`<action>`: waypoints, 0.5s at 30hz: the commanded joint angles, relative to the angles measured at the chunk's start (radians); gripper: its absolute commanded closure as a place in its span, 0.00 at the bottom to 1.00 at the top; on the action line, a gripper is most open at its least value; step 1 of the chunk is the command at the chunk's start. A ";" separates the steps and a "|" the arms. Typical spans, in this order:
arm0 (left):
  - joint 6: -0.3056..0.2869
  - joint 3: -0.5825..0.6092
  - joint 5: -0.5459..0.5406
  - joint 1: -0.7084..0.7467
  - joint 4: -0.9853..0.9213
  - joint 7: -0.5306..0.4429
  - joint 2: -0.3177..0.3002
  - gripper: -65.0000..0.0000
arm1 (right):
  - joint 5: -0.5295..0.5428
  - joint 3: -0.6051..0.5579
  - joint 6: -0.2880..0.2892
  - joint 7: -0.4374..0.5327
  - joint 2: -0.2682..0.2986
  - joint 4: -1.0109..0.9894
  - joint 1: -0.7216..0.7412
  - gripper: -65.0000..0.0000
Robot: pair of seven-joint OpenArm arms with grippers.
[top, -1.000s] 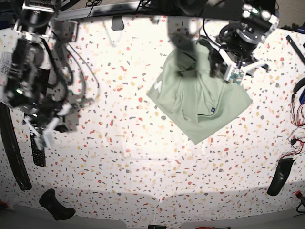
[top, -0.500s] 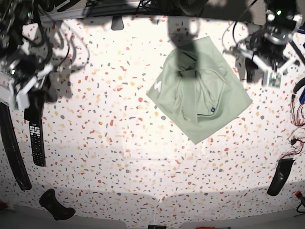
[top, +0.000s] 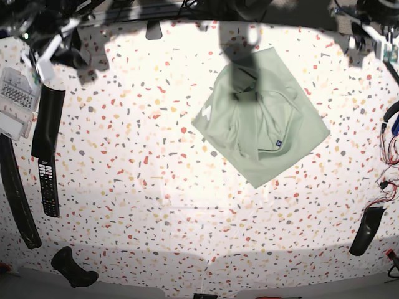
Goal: Fold the T-shirt properly
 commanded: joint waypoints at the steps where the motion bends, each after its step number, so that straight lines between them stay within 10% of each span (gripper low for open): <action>1: 0.001 -0.006 -0.005 0.039 0.017 -0.013 -0.003 0.67 | 0.026 0.008 0.006 0.002 -0.007 0.019 -0.041 1.00; 9: -0.104 -0.005 -0.034 0.185 -0.013 -0.008 -0.003 0.67 | -0.045 -0.008 0.006 0.020 -0.077 0.009 -0.259 1.00; 15: -0.204 -0.005 -0.066 0.135 -0.428 -0.103 -0.003 0.67 | -0.253 -0.207 0.006 0.093 -0.078 -0.216 -0.266 1.00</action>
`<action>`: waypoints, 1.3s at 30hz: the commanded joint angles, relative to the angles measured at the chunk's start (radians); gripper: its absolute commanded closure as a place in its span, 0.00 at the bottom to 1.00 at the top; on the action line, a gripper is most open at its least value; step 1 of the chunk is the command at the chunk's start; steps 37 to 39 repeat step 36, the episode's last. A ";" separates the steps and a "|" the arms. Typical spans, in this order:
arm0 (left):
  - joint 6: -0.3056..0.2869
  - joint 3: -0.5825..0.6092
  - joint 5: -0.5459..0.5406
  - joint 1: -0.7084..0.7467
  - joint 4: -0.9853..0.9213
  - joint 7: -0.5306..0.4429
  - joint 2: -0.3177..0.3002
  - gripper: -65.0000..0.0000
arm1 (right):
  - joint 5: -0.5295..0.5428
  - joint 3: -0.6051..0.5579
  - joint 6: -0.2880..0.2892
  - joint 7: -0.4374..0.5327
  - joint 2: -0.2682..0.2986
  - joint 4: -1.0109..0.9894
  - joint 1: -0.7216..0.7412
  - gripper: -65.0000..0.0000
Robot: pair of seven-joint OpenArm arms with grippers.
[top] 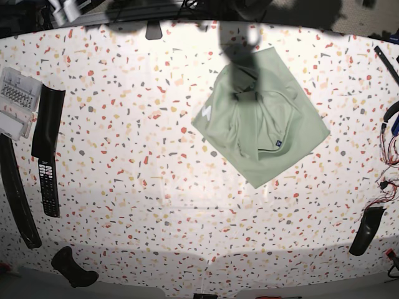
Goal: Fold the T-shirt properly
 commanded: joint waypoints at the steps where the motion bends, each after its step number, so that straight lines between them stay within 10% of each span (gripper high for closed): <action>1: -0.024 -0.005 -0.013 -0.019 -0.069 -0.045 -0.005 0.67 | -0.018 -0.040 0.006 0.049 0.011 -0.047 -0.013 1.00; 8: -0.114 -0.005 0.010 -0.347 -0.719 -0.155 -0.005 0.67 | -0.114 -0.379 0.006 0.304 0.122 -0.595 0.181 1.00; 12: -0.108 -0.005 0.168 -0.521 -1.056 -0.417 -0.005 0.67 | -0.171 -0.486 0.006 0.411 0.125 -0.922 0.382 1.00; 18: -0.083 -0.005 0.250 -0.750 -1.427 -0.443 -0.005 0.67 | -0.180 -0.594 -0.060 0.756 0.100 -1.323 0.647 1.00; 23: -0.083 -0.005 0.249 -0.812 -1.493 -0.408 -0.001 0.67 | -0.231 -0.622 -0.153 0.805 0.084 -1.534 0.803 1.00; 39: -0.083 -0.004 0.259 -0.806 -1.443 -0.417 0.023 0.67 | -0.225 -0.622 -0.114 0.791 0.085 -1.572 0.846 1.00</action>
